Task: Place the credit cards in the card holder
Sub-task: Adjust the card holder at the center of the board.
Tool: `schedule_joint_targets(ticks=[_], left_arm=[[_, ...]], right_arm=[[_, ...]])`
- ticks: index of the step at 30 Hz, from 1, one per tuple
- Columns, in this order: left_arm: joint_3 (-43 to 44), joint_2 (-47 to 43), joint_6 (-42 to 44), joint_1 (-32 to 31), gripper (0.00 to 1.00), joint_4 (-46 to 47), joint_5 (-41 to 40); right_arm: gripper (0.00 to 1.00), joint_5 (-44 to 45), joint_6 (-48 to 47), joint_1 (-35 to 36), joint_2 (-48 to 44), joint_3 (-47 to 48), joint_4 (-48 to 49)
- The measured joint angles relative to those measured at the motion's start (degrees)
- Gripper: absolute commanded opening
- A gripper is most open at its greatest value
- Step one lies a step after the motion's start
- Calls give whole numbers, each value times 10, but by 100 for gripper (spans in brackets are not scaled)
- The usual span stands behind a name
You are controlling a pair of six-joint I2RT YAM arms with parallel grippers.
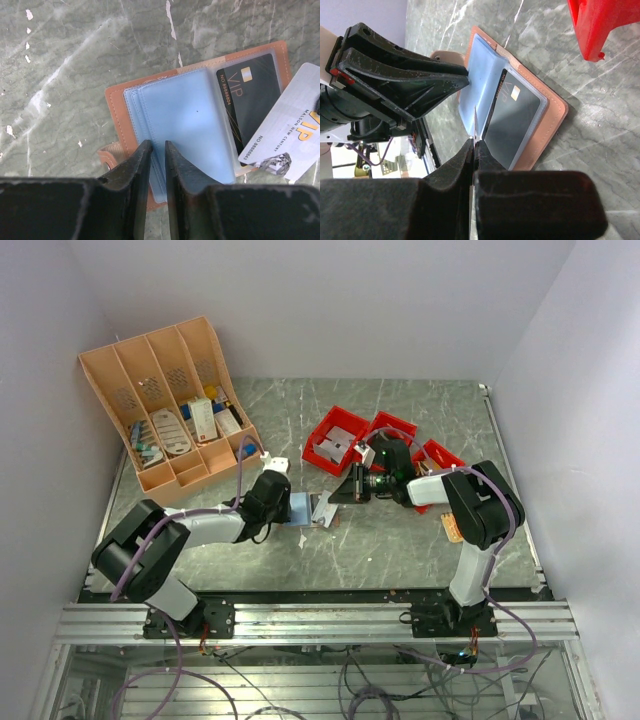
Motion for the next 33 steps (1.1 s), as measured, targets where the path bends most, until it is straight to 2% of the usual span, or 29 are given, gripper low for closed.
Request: schedule_joint_targets(ticks=[5, 10, 15, 21, 25, 33], left_arm=[[-4, 2, 9, 0, 24, 13, 3], [-6, 5, 9, 0, 26, 21, 7], [-15, -13, -10, 0, 43, 12, 4], [-27, -88, -50, 0, 59, -55, -12], [-27, -107, -73, 11, 62, -66, -14], [-56, -87, -92, 80, 70, -49, 30]], right_arm=[[0, -5, 12, 0, 0, -3, 12], [0, -12, 20, 0, 5, -5, 23], [0, -14, 28, 1, 15, -6, 25], [0, -16, 31, 4, 31, -5, 27], [0, -16, 30, 8, 43, 0, 27], [0, -17, 30, 21, 58, 21, 27]])
